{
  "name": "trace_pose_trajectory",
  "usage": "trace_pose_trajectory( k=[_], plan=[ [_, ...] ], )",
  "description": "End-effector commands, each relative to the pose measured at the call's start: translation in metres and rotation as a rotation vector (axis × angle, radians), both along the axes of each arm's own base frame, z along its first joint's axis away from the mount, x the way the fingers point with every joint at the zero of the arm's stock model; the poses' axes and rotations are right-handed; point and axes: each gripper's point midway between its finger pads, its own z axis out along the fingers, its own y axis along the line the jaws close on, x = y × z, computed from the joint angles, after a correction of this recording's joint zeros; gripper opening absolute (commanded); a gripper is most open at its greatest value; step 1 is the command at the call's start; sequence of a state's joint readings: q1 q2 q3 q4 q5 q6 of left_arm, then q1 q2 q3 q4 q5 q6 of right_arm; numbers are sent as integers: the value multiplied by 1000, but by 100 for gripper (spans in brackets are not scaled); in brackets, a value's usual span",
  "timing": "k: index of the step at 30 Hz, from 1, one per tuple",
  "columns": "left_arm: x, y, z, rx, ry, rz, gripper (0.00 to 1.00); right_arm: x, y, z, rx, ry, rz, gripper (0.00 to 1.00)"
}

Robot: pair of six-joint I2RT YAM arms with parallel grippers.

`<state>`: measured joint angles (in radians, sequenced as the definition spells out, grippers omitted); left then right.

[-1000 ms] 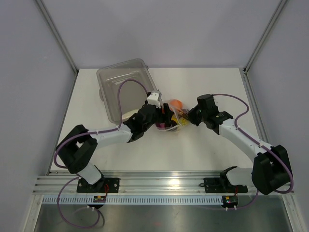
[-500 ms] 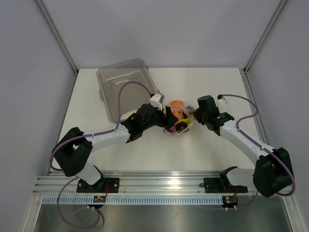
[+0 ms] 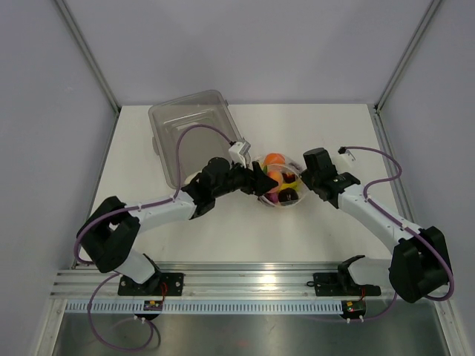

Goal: Open the zip-top bag and remove the fake food
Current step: Pick up the fake fruit from the zipper food storage bag.

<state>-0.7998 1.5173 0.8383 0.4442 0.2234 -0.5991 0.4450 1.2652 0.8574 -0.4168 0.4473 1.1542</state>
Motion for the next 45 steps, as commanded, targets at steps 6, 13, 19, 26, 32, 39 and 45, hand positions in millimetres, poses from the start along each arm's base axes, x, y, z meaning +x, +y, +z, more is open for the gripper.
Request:
trace_pose_trajectory(
  k=[6, 13, 19, 26, 32, 39, 45],
  plan=[
    [-2, 10, 69, -239, -189, -16, 53, 4, -2, 1, -8, -9, -23, 0],
    [5, 29, 92, -292, -322, 79, 54, 6, 2, -9, -16, 28, -4, 0],
    [7, 38, 105, -325, -365, 128, 53, 7, 3, -11, -23, 30, 5, 0],
    [9, 57, 107, -325, -377, 207, 54, 5, -4, -5, -35, 5, -19, 0],
    [14, 54, 97, -304, -357, 208, 53, 6, -3, 5, -55, -3, 17, 5],
    [21, 49, 86, -276, -347, 210, 52, 3, 28, 62, -73, -247, 355, 61],
    [26, 51, 82, -251, -351, 218, 52, -23, 56, 96, -81, -479, 648, 80]
  ],
)
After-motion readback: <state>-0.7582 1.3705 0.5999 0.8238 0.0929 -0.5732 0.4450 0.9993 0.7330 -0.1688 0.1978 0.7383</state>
